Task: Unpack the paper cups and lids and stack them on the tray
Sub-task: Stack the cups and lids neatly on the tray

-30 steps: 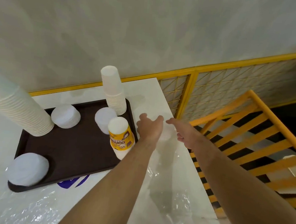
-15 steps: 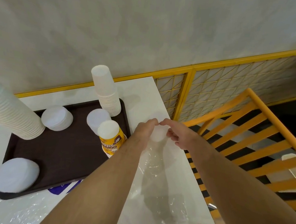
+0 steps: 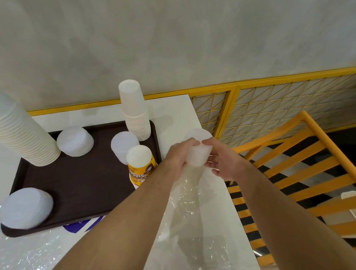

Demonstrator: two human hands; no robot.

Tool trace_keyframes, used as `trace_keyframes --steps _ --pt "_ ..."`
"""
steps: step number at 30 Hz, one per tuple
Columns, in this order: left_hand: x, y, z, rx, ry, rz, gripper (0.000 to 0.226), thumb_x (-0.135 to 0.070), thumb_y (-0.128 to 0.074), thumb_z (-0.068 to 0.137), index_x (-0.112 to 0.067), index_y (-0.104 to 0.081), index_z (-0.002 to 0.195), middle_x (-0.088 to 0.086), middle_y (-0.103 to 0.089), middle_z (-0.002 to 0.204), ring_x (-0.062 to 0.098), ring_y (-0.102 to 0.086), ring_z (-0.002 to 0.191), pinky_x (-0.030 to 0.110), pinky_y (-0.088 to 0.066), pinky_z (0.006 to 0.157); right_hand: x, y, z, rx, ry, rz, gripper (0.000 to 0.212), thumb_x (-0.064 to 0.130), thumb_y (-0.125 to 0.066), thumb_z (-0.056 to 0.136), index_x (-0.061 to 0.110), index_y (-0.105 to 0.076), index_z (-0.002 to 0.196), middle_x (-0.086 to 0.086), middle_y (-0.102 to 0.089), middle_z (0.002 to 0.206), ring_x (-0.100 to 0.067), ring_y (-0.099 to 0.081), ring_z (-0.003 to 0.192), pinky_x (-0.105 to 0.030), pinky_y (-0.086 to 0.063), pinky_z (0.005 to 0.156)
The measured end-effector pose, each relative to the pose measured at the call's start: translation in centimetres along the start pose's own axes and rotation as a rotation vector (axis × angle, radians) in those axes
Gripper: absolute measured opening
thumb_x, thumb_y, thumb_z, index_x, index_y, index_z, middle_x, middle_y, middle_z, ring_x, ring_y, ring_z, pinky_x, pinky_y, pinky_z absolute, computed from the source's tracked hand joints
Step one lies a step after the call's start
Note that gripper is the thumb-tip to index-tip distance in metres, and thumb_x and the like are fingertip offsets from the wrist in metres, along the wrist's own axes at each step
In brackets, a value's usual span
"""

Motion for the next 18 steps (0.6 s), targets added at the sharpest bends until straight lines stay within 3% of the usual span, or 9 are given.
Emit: trace_keyframes --steps 5,8,10,14,18 --pt "-1.7 -1.1 -2.2 0.076 -0.039 0.018 0.043 -0.041 -0.066 0.087 -0.021 -0.055 0.123 0.005 -0.060 0.115 0.024 -0.056 0.109 0.039 -0.049 0.101 2.0 0.2 -2.3 0.034 0.110 0.040 0.053 0.048 -0.073 0.081 0.013 -0.062 0.118 -0.010 -0.065 0.108 -0.025 -0.059 0.094 -0.030 -0.043 0.076" --pt "-3.7 -1.7 -4.4 0.097 -0.116 0.011 0.044 -0.040 -0.063 0.089 -0.023 -0.049 0.127 0.006 -0.056 0.117 0.026 -0.056 0.111 0.041 -0.052 0.099 3.8 0.0 -4.8 0.014 0.197 0.033 0.046 0.050 -0.072 0.082 0.017 -0.060 0.112 -0.012 -0.062 0.111 -0.026 -0.057 0.097 -0.033 -0.042 0.081" --pt "-5.3 -1.8 -6.4 0.100 -0.178 0.008 0.046 -0.040 -0.062 0.090 -0.022 -0.047 0.130 0.007 -0.055 0.119 0.026 -0.057 0.110 0.036 -0.056 0.090 5.2 -0.5 -7.1 0.004 0.261 0.033 0.040 0.049 -0.070 0.083 0.021 -0.059 0.109 -0.011 -0.063 0.111 -0.026 -0.057 0.096 -0.035 -0.041 0.084" --pt "-8.4 -0.3 -11.0 0.043 -0.275 -0.045 0.055 -0.041 -0.064 0.085 -0.021 -0.047 0.133 0.007 -0.058 0.122 0.022 -0.060 0.105 0.031 -0.055 0.077 7.9 -2.9 -12.0 0.034 0.402 0.039 0.045 0.049 -0.071 0.083 0.020 -0.063 0.116 -0.008 -0.063 0.105 -0.023 -0.056 0.087 -0.032 -0.042 0.073" --pt "-11.3 4.0 -16.1 -0.015 -0.382 -0.077 0.050 -0.039 -0.066 0.082 -0.019 -0.055 0.127 0.004 -0.064 0.115 0.018 -0.063 0.098 0.030 -0.051 0.071 10.0 -7.6 -16.2 0.081 0.500 0.020 0.029 0.039 -0.065 0.089 0.018 -0.067 0.109 -0.003 -0.063 0.092 -0.017 -0.055 0.078 -0.029 -0.041 0.070"
Point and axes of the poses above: each hand's wrist, its own z-axis towards the middle knuckle, its own y-axis out of the back of the hand, x = y × z, the point moved 7 cm from there along z, towards the middle knuckle
